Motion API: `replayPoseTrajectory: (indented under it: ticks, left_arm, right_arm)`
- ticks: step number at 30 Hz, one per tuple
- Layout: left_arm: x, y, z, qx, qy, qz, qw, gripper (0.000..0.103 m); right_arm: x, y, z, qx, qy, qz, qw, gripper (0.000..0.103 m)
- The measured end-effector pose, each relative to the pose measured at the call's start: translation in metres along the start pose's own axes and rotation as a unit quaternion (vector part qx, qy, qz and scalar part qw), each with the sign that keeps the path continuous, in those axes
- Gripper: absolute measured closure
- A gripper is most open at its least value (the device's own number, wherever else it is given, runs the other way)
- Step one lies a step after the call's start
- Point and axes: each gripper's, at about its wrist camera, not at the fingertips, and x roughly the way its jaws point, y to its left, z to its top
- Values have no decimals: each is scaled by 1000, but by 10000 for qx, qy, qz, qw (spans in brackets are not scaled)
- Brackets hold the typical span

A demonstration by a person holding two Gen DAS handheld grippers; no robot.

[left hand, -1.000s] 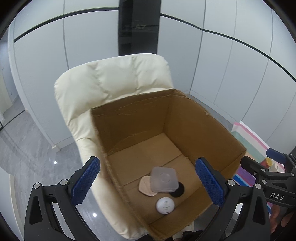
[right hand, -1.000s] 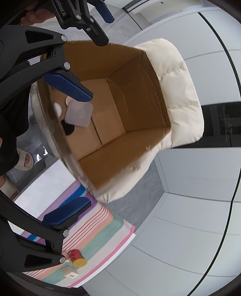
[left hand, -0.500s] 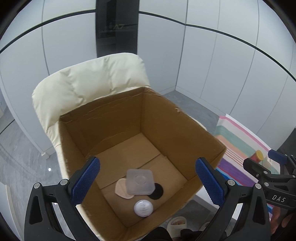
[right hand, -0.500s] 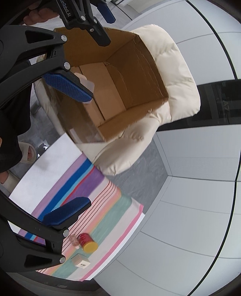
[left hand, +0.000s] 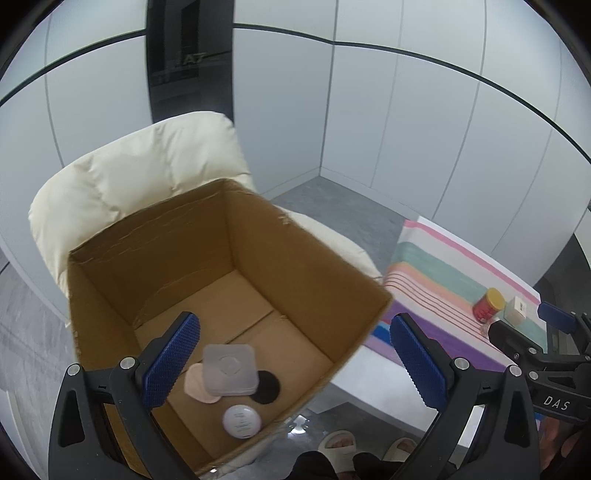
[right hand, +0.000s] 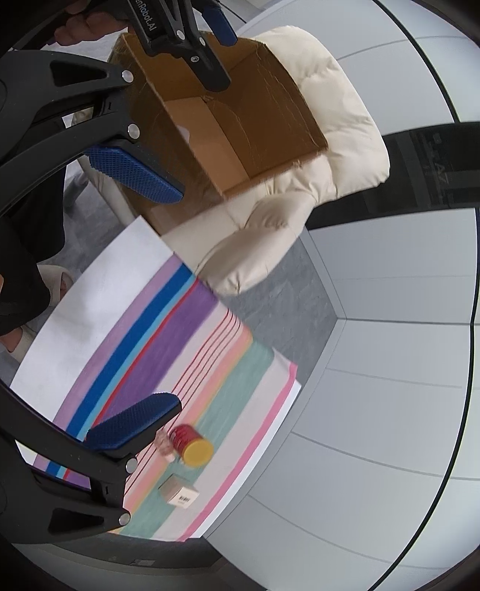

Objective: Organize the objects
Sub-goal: 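Move both tools back from the cardboard box toward the blanket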

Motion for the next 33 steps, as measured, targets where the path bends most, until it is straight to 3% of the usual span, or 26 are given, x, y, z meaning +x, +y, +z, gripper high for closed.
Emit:
replayPoseTrajectory:
  ticks: [17, 33]
  left_arm:
    - [14, -87, 5, 587, 57, -489, 9971, 0]
    - [11, -177, -3, 1146, 77, -977, 9886, 0]
  right_arm:
    - [-17, -83, -22, 535, 18, -481, 9974, 0]
    - [-45, -160, -53, 1048, 29, -919, 9902, 0]
